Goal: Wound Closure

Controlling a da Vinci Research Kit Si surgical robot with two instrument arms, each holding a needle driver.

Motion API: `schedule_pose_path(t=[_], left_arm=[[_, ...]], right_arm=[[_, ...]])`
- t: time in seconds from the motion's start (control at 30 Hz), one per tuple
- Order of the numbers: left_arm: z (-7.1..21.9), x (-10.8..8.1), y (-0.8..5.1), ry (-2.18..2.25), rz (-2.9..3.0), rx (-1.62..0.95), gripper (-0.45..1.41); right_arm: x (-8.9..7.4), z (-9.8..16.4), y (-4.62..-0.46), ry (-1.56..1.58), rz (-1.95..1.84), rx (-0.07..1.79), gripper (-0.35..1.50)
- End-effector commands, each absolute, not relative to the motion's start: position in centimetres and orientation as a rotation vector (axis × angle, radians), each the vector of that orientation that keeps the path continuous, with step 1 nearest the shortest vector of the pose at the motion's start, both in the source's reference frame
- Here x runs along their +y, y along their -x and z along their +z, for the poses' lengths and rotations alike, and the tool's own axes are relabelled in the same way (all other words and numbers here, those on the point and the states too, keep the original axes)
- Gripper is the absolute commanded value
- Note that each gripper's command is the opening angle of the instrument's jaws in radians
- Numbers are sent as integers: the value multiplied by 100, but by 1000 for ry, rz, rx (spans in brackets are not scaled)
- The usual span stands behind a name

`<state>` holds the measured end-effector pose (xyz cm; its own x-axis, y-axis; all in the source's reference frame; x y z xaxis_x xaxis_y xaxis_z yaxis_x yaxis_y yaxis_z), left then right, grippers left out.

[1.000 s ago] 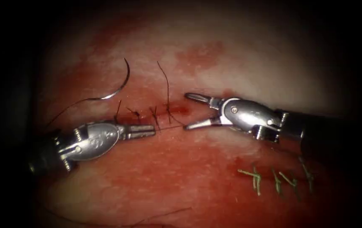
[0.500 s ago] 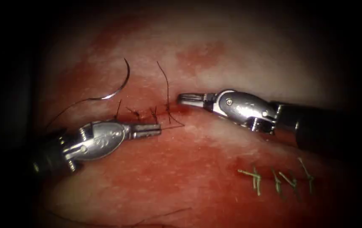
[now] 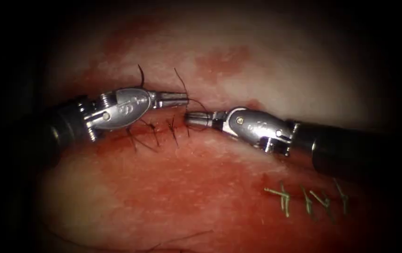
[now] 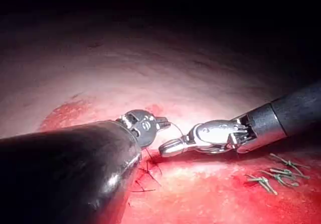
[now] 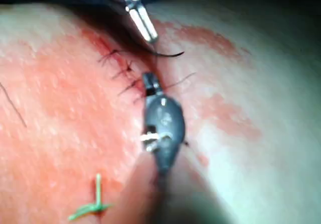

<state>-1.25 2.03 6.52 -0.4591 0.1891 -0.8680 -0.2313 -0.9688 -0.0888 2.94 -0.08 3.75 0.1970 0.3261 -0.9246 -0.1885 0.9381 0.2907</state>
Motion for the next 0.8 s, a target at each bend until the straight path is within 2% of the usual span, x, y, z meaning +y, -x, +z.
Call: schedule_pose_path(t=[0.03,0.8], left_arm=[[665,210,129,1476,2492,69,-45],[738,191,124,1464,2470,21,-45]], right_arm=[[-6,379,-302,-122,362,1327,-35],[-2,390,-307,-125,539,1449,-35]])
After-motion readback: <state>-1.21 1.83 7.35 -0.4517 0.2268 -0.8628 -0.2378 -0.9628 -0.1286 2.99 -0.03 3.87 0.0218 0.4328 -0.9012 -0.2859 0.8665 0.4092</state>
